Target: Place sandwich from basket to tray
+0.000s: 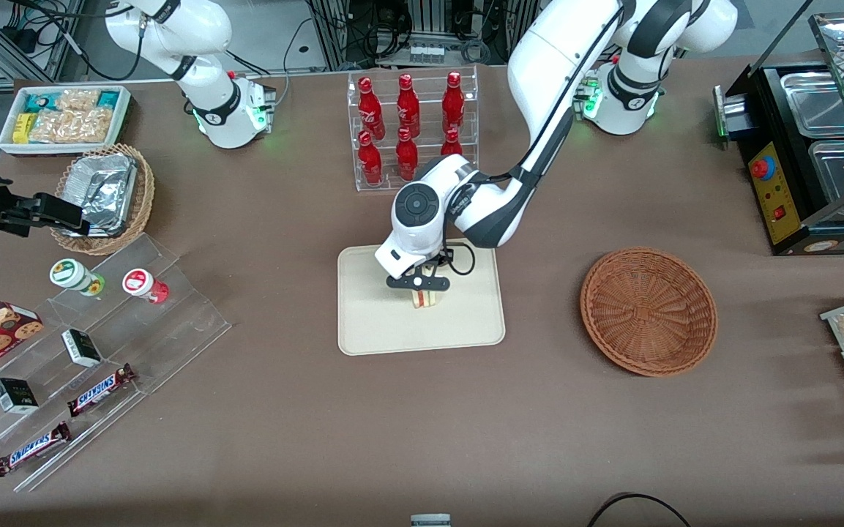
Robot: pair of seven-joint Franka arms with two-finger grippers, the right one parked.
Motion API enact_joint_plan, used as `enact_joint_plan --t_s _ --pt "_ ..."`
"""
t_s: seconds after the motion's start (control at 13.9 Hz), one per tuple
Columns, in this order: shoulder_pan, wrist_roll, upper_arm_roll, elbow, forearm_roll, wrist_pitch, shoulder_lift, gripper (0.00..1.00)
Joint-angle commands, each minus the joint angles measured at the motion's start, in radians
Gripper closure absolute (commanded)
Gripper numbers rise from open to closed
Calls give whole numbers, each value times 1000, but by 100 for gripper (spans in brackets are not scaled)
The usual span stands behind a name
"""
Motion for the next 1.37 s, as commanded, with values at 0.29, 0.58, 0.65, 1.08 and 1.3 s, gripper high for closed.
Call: enact_joint_plan --t_s 0.29,0.58,0.65,1.08,1.3 --pt "1 -63 35 34 16 -64 -76 0" --pt "16 -175 147 28 16 -242 -278 0" --pt "16 -169 180 25 17 -311 -324 0" --pt "141 0 230 5 17 -503 -489 0" --pt "230 157 230 -3 17 -595 -555 0"
